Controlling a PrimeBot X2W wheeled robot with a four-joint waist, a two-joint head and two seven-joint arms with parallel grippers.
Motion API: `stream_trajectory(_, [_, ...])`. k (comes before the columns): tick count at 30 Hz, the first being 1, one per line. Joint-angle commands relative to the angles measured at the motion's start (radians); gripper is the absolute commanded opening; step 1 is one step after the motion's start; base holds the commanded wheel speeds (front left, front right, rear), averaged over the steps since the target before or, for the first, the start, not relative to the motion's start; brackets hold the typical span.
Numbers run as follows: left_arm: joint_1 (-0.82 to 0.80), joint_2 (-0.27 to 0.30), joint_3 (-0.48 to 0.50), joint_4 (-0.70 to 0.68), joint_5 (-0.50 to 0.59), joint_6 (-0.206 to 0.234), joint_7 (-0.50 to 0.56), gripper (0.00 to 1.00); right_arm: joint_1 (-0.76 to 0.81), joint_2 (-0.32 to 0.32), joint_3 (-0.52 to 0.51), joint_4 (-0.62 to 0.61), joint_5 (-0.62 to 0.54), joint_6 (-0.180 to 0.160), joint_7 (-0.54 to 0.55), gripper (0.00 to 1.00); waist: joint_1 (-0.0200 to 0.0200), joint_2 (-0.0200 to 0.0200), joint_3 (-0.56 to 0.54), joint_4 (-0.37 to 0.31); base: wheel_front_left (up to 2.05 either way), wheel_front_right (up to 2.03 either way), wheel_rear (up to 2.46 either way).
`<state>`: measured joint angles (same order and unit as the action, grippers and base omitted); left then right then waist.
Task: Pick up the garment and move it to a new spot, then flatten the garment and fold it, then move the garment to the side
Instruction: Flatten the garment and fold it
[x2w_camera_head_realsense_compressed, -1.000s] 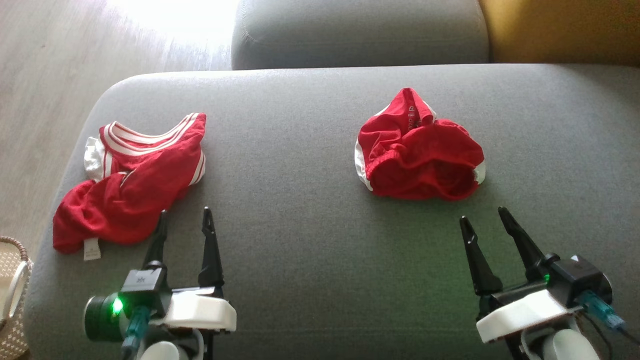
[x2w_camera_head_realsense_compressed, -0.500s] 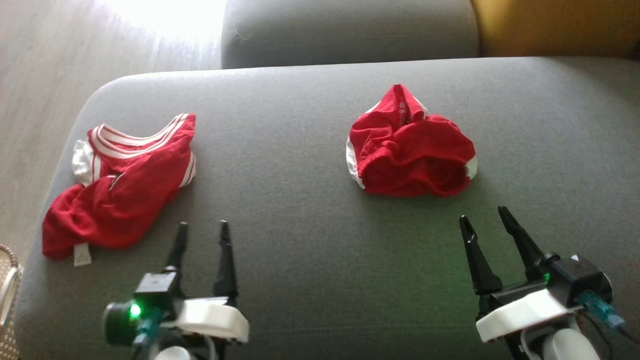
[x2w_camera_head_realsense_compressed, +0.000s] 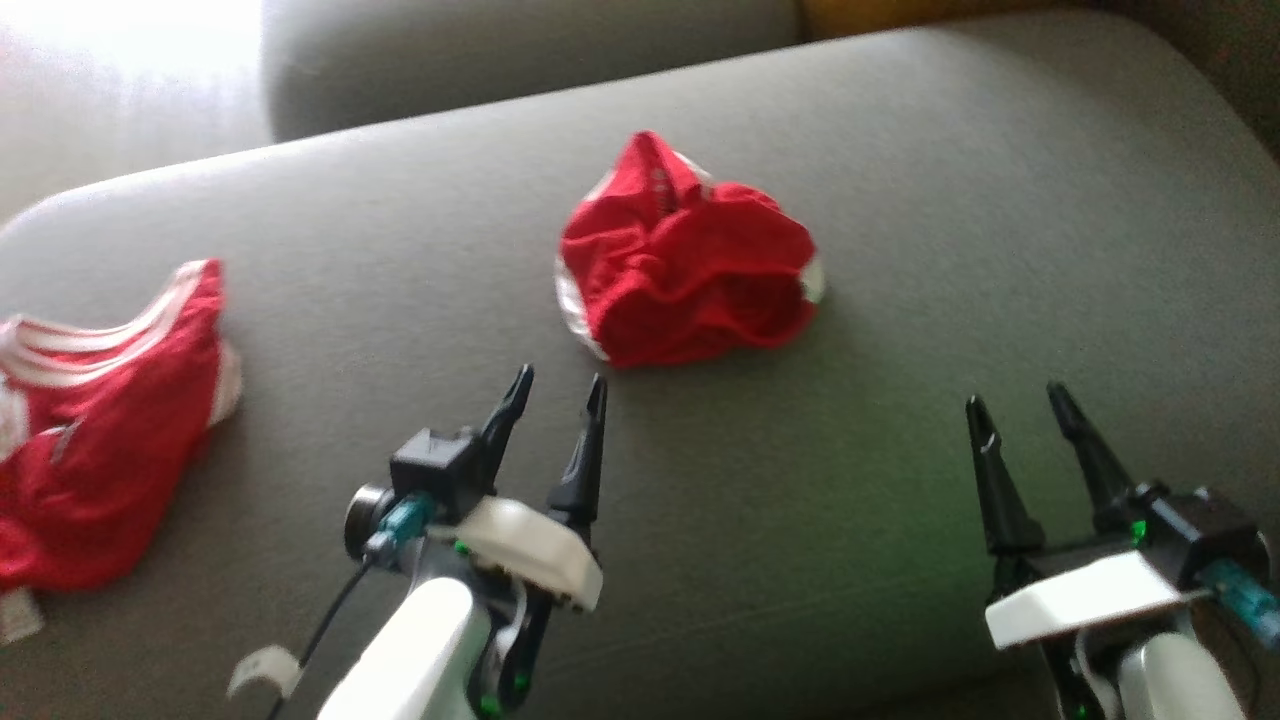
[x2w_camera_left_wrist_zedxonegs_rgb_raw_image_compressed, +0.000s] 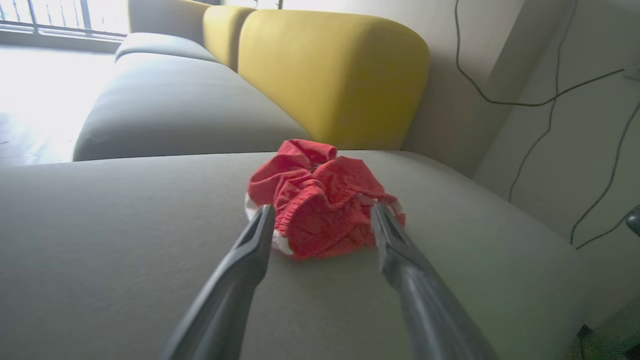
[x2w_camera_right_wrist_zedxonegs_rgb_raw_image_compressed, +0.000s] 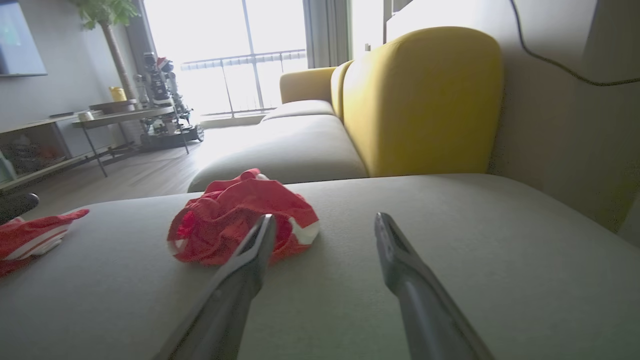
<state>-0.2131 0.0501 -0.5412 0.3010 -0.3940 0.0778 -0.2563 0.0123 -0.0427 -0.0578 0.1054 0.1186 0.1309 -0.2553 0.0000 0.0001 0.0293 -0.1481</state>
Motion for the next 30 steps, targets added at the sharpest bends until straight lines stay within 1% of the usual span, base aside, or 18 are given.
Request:
stream_trajectory(1, [-0.088,0.000,0.011,-0.009,-0.026,-0.003,-0.005,1.00,-0.065,-0.008,0.020,-0.044,0.004,0.000,-0.006,1.00,0.0000,-0.0001,0.056,-0.088,0.00,0.00,0.00])
stream_trajectory(2, [-0.109,0.000,-0.003,0.007,-0.041,-0.005,-0.005,1.00,-0.069,-0.008,0.017,-0.047,0.006,0.000,-0.006,1.00,0.0000,-0.0001,0.066,-0.105,0.00,0.00,0.00])
stream_trajectory(3, [-0.109,0.000,-0.003,0.007,-0.041,-0.005,-0.005,1.00,-0.069,-0.008,0.017,-0.047,0.006,0.000,-0.006,1.00,0.0000,-0.0001,0.066,-0.105,0.00,0.00,0.00])
stream_trajectory(6, [-0.173,0.000,-0.042,0.060,-0.078,-0.007,-0.005,1.00,-0.080,-0.008,0.018,-0.053,0.013,0.000,-0.006,1.00,0.0000,-0.0001,0.103,-0.159,0.00,0.00,0.00])
stream_trajectory(12, [-0.287,0.000,-0.104,0.166,-0.184,-0.026,-0.005,1.00,-0.103,-0.008,0.031,-0.060,0.040,0.000,-0.006,1.00,0.0000,-0.0001,0.173,-0.244,0.00,0.00,0.00])
stream_trajectory(16, [-0.366,0.000,-0.136,0.235,-0.227,-0.034,-0.005,1.00,-0.111,-0.008,0.039,-0.062,0.058,0.000,-0.006,1.00,0.0000,-0.0001,0.209,-0.283,0.00,0.00,0.00])
stream_trajectory(20, [-0.431,0.000,-0.183,0.321,-0.311,-0.045,-0.005,1.00,-0.117,-0.008,0.058,-0.062,0.074,0.000,-0.006,1.00,0.0000,-0.0001,0.237,-0.320,0.00,0.00,0.00])
stream_trajectory(23, [-0.484,0.000,-0.214,0.377,-0.370,-0.035,-0.006,1.00,-0.122,-0.008,0.068,-0.063,0.086,0.000,-0.006,1.00,0.0000,-0.0001,0.256,-0.345,0.00,0.00,0.00])
stream_trajectory(24, [-0.521,0.000,-0.233,0.410,-0.390,-0.016,-0.006,1.00,-0.126,-0.008,0.075,-0.064,0.094,0.000,-0.006,1.00,0.0000,-0.0001,0.269,-0.360,0.00,0.00,0.00])
stream_trajectory(27, [-0.573,0.000,-0.255,0.462,-0.391,0.026,-0.006,1.00,-0.128,-0.008,0.085,-0.065,0.106,0.000,-0.006,1.00,0.0000,-0.0001,0.284,-0.378,0.00,0.00,0.00])
stream_trajectory(30, [-0.605,0.000,-0.269,0.494,-0.404,0.045,-0.006,1.00,-0.127,-0.008,0.093,-0.063,0.115,0.000,-0.006,1.00,0.0000,-0.0001,0.292,-0.392,0.00,0.00,0.00])
